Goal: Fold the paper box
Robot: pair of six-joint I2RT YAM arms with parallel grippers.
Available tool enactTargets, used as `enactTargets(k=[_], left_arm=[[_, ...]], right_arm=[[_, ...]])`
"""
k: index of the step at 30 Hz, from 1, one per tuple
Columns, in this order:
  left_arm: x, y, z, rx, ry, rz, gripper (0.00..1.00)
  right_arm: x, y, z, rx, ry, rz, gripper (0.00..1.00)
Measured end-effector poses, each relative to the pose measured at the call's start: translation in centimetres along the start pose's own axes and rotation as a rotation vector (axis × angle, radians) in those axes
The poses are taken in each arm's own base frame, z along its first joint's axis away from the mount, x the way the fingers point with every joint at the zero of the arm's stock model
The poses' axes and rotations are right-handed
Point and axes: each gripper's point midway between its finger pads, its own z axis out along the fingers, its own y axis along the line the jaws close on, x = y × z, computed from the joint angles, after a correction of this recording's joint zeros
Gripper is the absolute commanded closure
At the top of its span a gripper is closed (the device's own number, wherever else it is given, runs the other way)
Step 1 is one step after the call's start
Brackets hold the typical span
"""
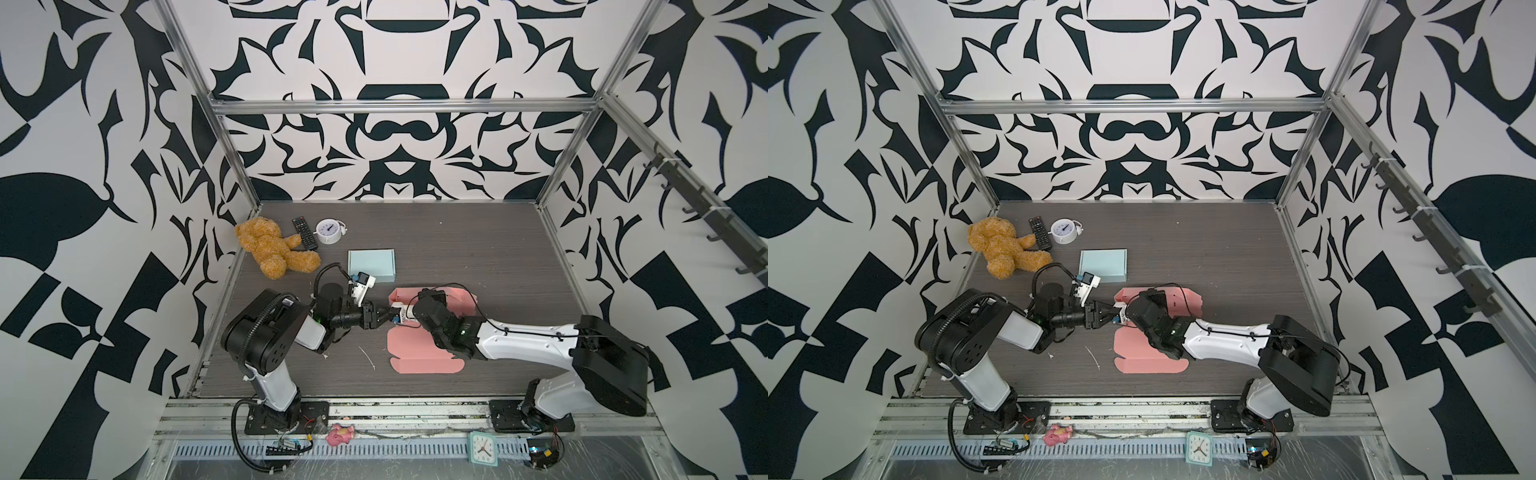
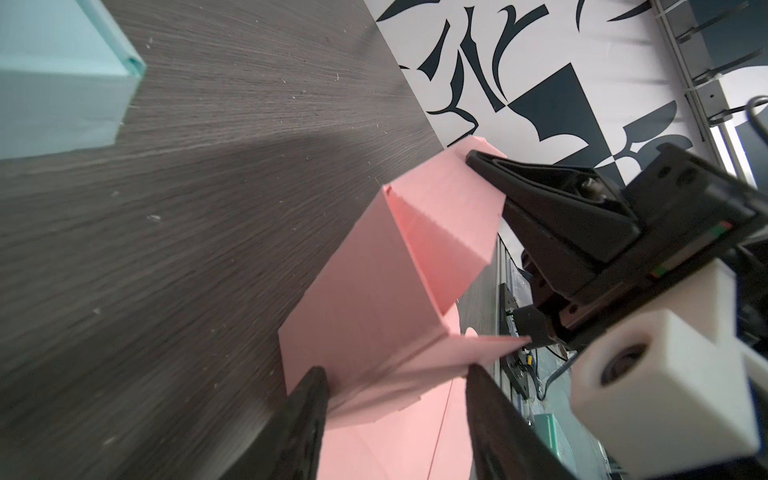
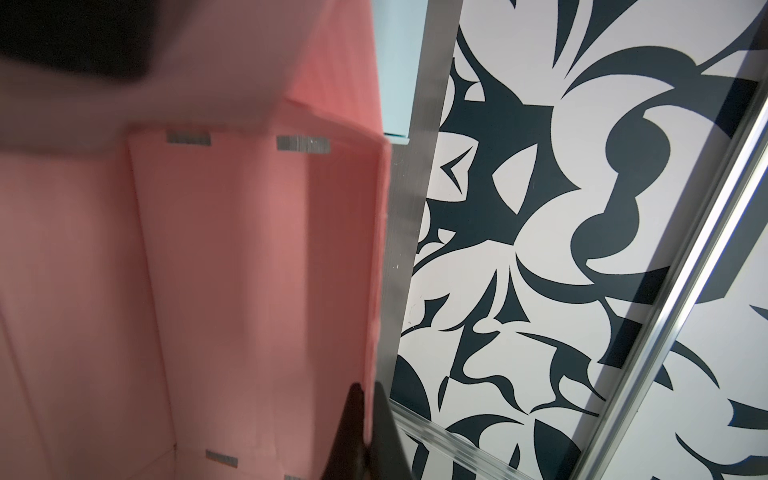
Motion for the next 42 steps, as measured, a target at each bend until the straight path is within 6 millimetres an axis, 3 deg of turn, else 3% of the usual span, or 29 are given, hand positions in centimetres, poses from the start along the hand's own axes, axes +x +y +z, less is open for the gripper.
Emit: enactTargets(k=[9, 17, 25, 30, 42], left_arm=[[0.3, -0.8, 0.9, -0.075, 0.007, 0.091, 0.52], [0.6, 0.2, 1.4, -0.181, -0.009, 0.146, 0.56], [-0.7, 0.1, 0.7, -0.261, -0.062, 0.222, 0.56], [-0.4, 0.4, 0.4, -0.288, -0.064, 0.250, 0.56], [0.0, 0.0, 0.4, -0.338, -0.071, 0.320, 0.63]], right_arm=[[-0.3, 0.4, -0.2, -0.006, -0.002, -0.016, 1.00], [-0.2, 0.9, -0.6, -0.016, 0.014, -0.015, 1.00], [-0.5, 1.5, -1.3, -0.037, 0.029, 0.022, 1.00], [-1.4, 1.6, -2.2, -0.058, 0.021, 0.060, 1.00], [-1.5, 2.6, -3.3, -0.098, 0.062, 0.117, 1.00]])
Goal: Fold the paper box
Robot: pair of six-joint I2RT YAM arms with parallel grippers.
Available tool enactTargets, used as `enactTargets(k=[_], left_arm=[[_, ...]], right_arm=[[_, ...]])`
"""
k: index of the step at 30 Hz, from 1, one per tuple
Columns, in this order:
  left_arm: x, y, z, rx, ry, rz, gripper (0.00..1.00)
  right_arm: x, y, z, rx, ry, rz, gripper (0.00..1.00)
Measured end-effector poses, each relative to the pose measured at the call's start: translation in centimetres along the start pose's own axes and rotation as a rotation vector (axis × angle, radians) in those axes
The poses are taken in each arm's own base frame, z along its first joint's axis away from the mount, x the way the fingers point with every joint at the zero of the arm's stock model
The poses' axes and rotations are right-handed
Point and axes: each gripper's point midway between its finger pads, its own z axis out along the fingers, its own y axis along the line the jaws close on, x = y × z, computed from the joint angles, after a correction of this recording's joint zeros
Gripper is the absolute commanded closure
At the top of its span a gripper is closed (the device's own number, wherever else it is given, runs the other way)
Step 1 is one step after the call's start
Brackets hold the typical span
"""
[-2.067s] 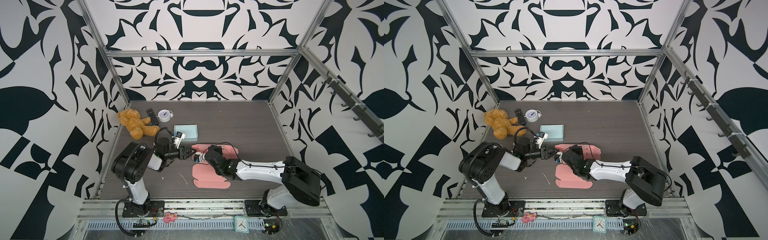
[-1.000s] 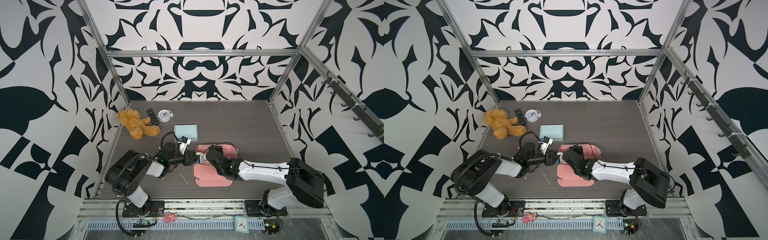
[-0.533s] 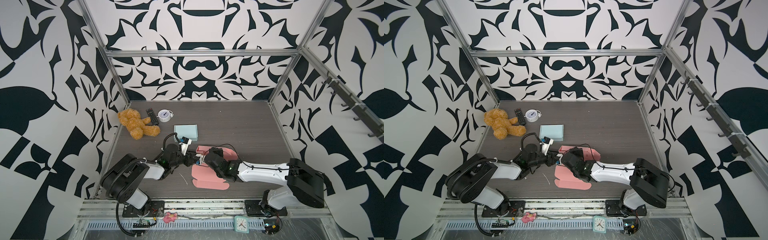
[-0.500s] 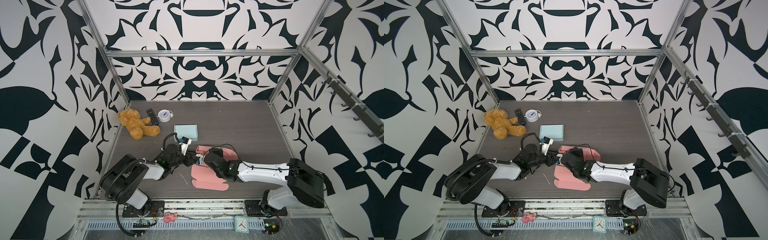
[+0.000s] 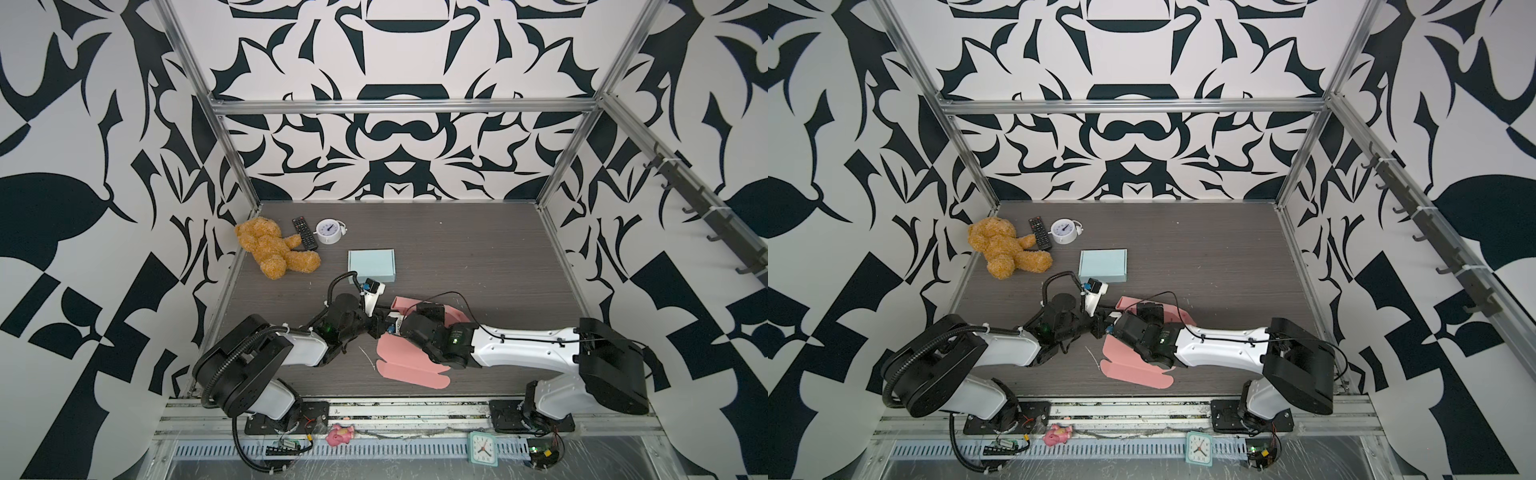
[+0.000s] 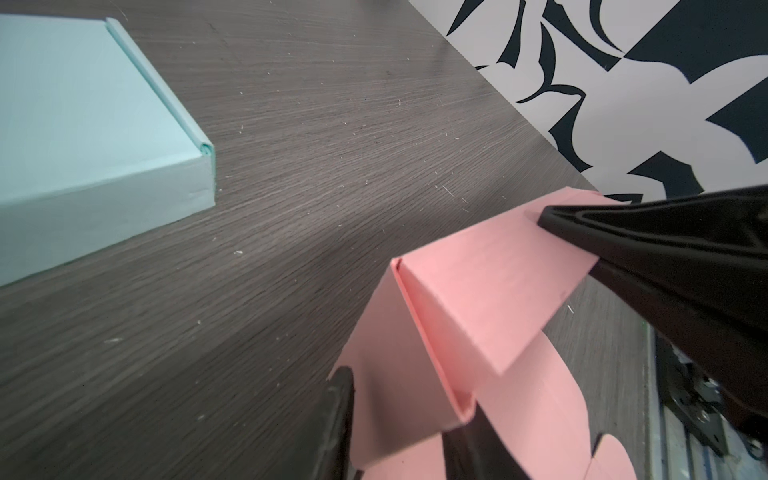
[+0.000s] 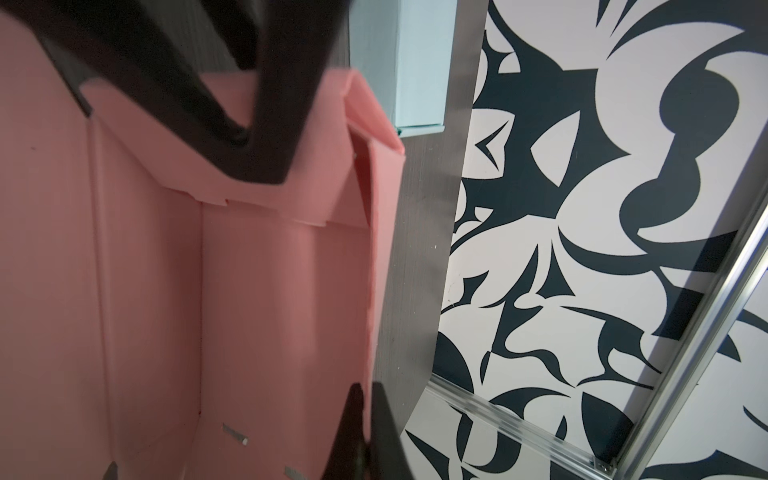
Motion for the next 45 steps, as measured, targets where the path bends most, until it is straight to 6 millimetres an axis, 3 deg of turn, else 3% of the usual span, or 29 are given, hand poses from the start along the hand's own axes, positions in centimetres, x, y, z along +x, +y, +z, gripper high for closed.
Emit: enactTargets(k=[9, 23, 28, 34, 45], left_arm=[[0.0, 0.0, -0.6, -0.058, -0.020, 0.061, 0.64], [-0.3, -0.4, -0.8, -0.106, -0.047, 0.136, 0.79], [-0.4, -0.7, -0.8, -0.110, -0.052, 0.155, 0.82], [-0.6, 0.3, -1.0, -0.173, -0.064, 0.178, 0.84], [-0.5, 1.3, -1.9, -0.234, -0.068, 0.204, 0.85]], right_arm=[[-0.4, 0.5, -0.5, -0.010, 0.009, 0.038, 1.00], [-0.5, 1.0, -0.9, -0.029, 0.007, 0.100, 0.99], [-0.4, 1.1, -1.3, -0.042, 0.000, 0.115, 0.91], [-1.5, 1.0, -2.5, -0.073, -0.066, 0.185, 0.77], [-1.7, -1.6, -5.9, -0.109, -0.206, 0.417, 0.49]])
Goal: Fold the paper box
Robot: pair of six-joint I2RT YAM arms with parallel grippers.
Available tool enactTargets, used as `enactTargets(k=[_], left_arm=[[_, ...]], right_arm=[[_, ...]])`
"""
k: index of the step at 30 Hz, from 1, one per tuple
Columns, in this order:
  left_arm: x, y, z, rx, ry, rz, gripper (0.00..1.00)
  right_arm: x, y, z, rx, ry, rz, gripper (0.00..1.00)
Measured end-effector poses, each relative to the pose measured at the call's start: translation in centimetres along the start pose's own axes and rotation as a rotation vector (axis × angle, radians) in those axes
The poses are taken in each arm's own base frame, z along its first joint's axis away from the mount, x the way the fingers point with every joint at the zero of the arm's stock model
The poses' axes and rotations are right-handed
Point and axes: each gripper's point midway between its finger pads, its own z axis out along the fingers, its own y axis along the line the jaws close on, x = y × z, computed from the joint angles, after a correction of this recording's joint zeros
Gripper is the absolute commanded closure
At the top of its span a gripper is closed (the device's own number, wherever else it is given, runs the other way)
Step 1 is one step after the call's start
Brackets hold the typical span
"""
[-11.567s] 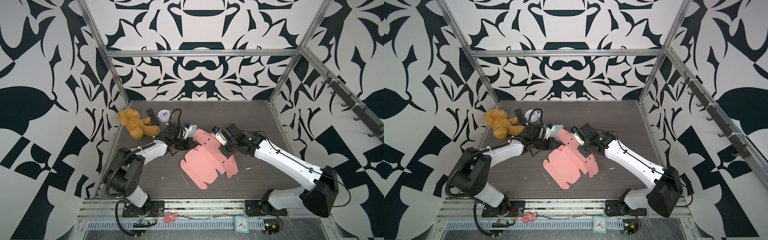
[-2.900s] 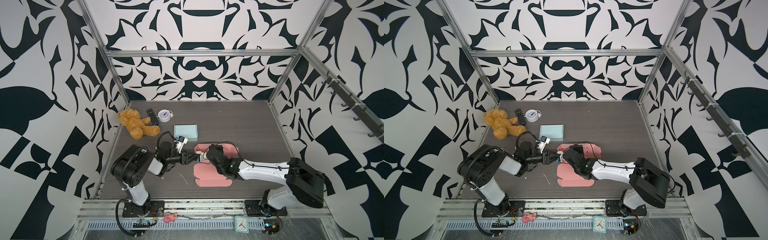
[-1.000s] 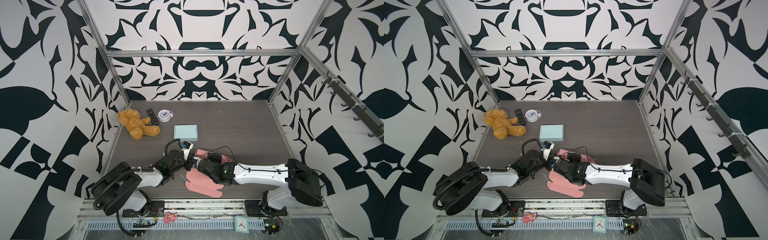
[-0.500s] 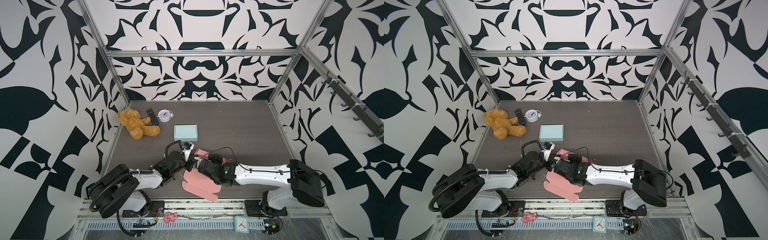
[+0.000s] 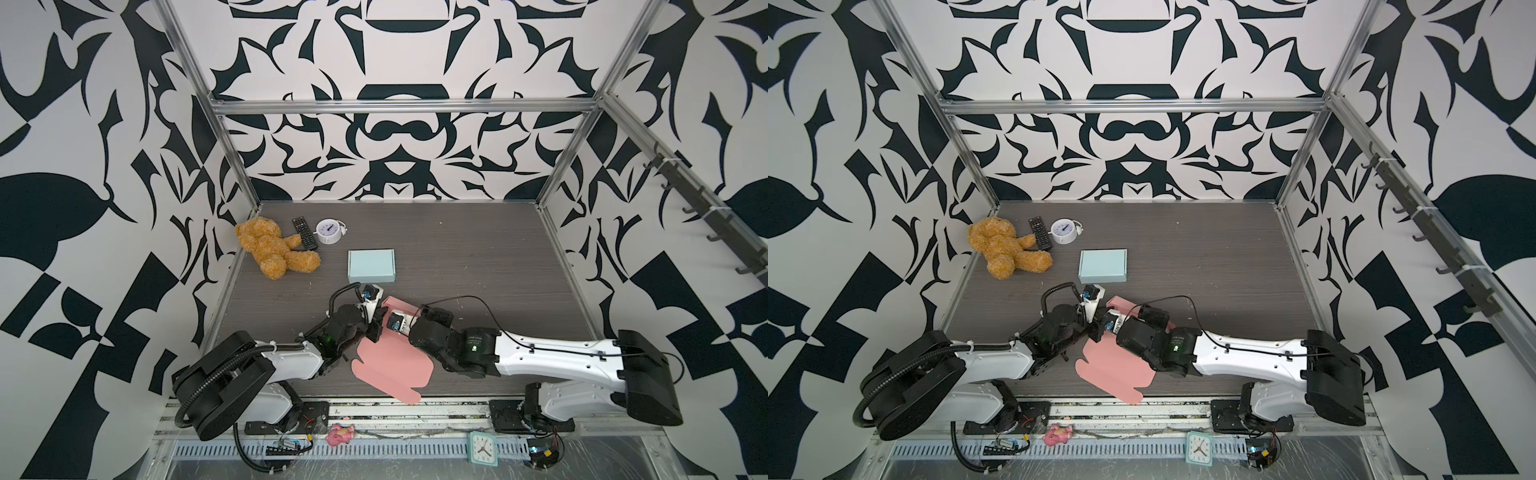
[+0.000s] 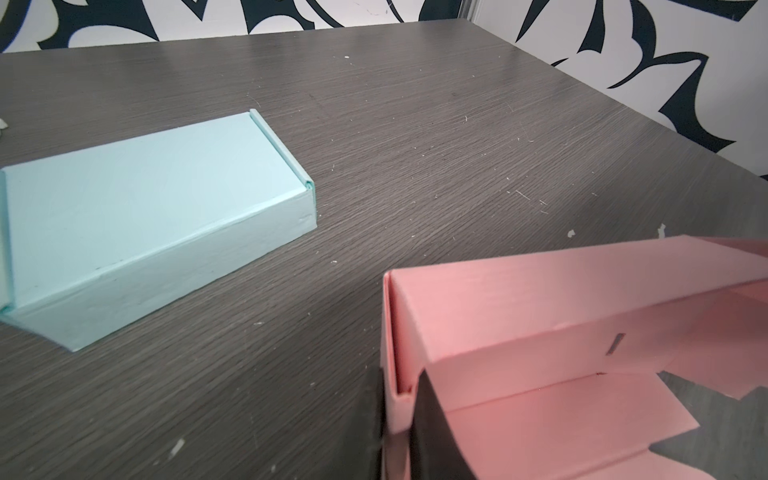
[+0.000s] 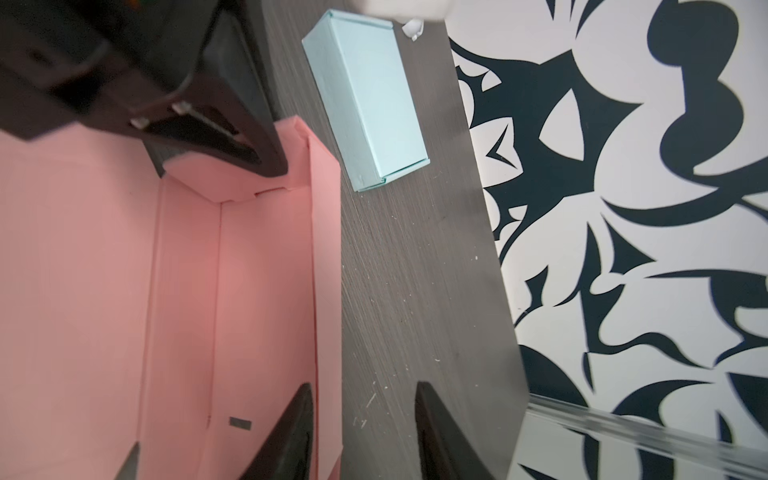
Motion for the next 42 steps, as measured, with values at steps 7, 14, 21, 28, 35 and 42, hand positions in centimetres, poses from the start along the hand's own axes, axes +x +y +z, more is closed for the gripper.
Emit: enactTargets(k=[7, 14, 21, 28, 35, 42], left_arm=[[-0.3, 0.2, -0.1, -0.018, -0.009, 0.022, 0.85], [-1.3, 0.2, 0.4, -0.031, -0.021, 0.049, 0.85], [-1.8, 0.0, 1.2, -0.039, -0.021, 0.073, 0.85], [-1.8, -0.2, 2.2, -0.048, -0.008, 0.097, 0.85], [-1.0, -0.1, 2.6, -0.062, 0.013, 0.119, 0.84], [-0.8, 0.1, 3.1, -0.075, 0.004, 0.121, 0.83]], right_arm=[[-2.1, -1.6, -3.6, -0.084, -0.159, 0.281, 0.34], [-1.4, -5.5, -0.6, -0.159, -0.090, 0.680, 0.36], [-1.0, -6.6, 4.6, -0.326, 0.030, 0.984, 0.39], [0.0, -3.2, 7.9, -0.486, 0.151, 1.078, 0.40], [-0.2, -2.1, 9.2, -0.558, 0.162, 1.129, 0.41], [-0.5, -1.7, 9.9, -0.602, 0.150, 1.155, 0.44]])
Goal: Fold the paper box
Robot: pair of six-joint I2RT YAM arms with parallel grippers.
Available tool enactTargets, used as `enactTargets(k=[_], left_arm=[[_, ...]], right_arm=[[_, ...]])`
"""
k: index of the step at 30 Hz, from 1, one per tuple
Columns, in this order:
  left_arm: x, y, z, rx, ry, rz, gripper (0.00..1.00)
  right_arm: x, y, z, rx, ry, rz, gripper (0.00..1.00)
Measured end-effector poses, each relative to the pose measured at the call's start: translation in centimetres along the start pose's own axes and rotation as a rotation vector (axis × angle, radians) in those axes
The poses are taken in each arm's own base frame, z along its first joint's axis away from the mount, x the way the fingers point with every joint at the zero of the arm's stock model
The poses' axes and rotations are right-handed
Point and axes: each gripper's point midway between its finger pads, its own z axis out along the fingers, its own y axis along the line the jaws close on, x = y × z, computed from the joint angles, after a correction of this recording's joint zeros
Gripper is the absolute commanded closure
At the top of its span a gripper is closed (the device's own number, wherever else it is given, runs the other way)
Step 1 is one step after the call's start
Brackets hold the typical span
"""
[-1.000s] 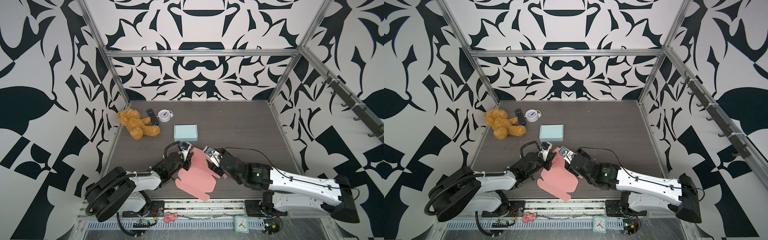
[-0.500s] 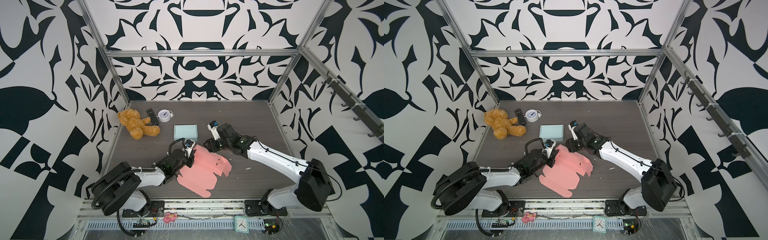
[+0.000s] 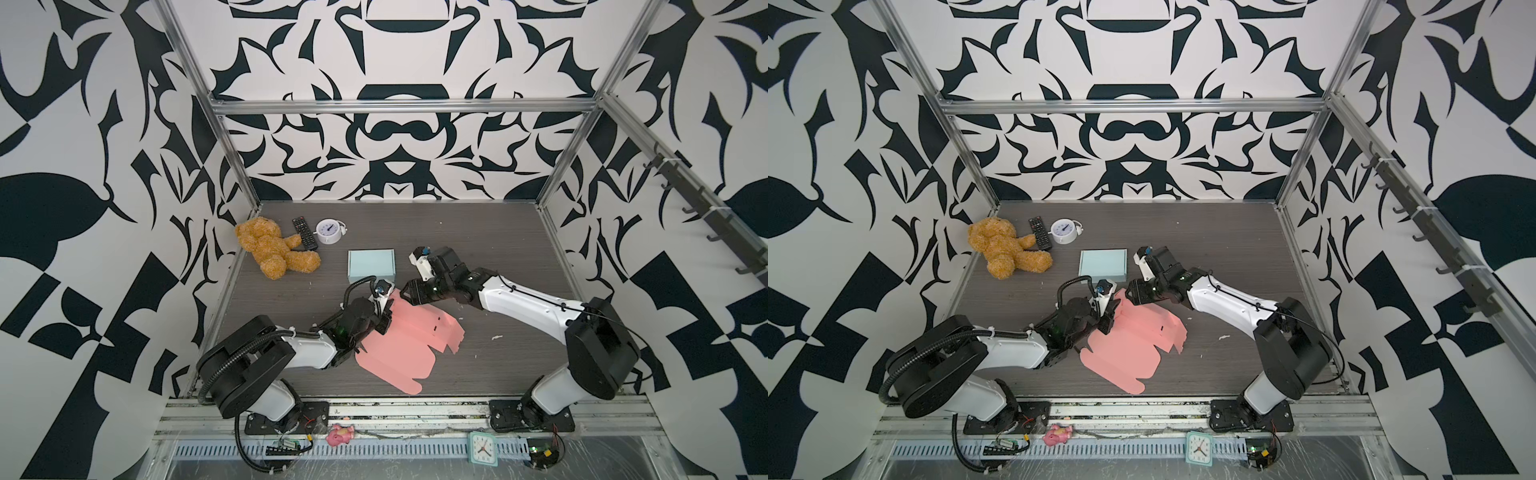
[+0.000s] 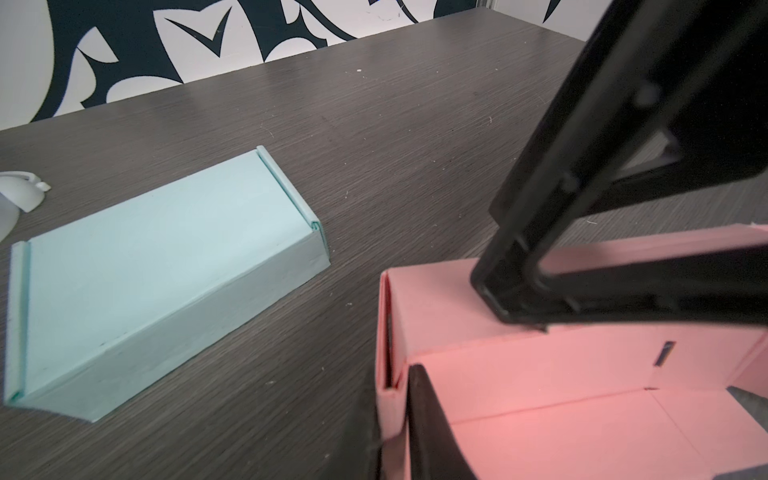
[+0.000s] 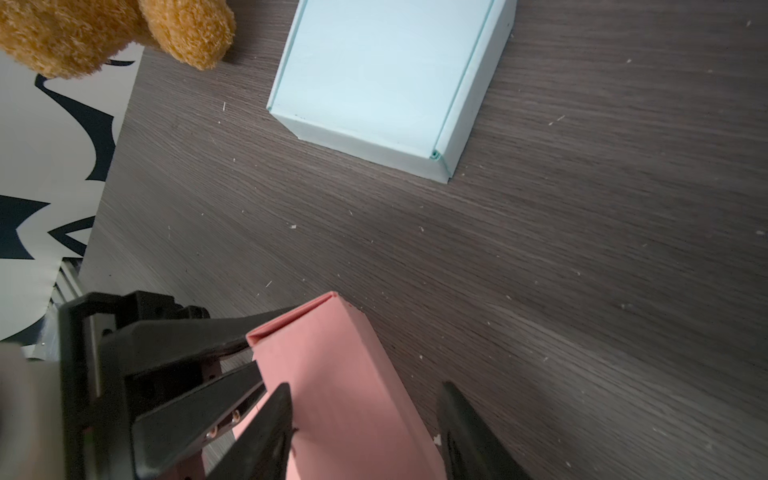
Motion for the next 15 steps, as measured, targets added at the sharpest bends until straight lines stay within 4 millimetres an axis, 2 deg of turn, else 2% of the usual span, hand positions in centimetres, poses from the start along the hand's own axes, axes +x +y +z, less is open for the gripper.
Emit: enactTargets(k=[9, 15], left_arm=[[0.6, -0.2, 0.1, -0.005, 0.014, 0.006, 0.78], [0.9, 0.0, 0.0, -0.014, 0.021, 0.006, 0.82]], right_arm=[[0.9, 0.5, 0.5, -0.054, 0.020, 0.022, 0.51], [1.6, 1.1, 0.5, -0.080, 0.024, 0.021, 0.53]])
